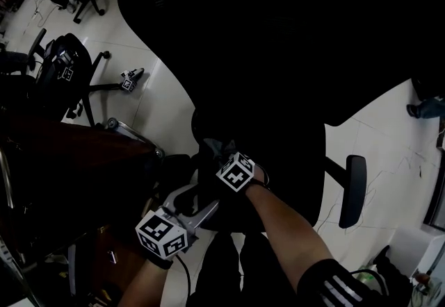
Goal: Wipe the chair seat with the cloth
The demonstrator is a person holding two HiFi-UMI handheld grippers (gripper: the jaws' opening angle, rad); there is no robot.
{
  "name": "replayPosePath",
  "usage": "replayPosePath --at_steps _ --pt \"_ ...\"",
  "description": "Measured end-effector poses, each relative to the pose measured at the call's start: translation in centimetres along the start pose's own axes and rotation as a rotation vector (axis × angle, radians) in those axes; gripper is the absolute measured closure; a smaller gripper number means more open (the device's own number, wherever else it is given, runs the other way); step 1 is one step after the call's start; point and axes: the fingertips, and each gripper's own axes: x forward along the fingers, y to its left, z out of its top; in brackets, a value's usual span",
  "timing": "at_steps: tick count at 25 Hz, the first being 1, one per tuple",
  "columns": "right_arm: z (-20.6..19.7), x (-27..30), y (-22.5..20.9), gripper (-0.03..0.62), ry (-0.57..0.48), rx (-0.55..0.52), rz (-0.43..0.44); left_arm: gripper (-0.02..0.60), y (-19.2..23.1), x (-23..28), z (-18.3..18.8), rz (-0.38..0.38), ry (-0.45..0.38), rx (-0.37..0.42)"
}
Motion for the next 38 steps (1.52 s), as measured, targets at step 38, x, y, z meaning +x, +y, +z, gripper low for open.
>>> replayPosePath --at_steps 38 --pt "-4.1 -0.8 10.7 0.559 0.027 0.009 0.073 0.322 -2.4 -3.7 -2.8 0.011 0.011 0.005"
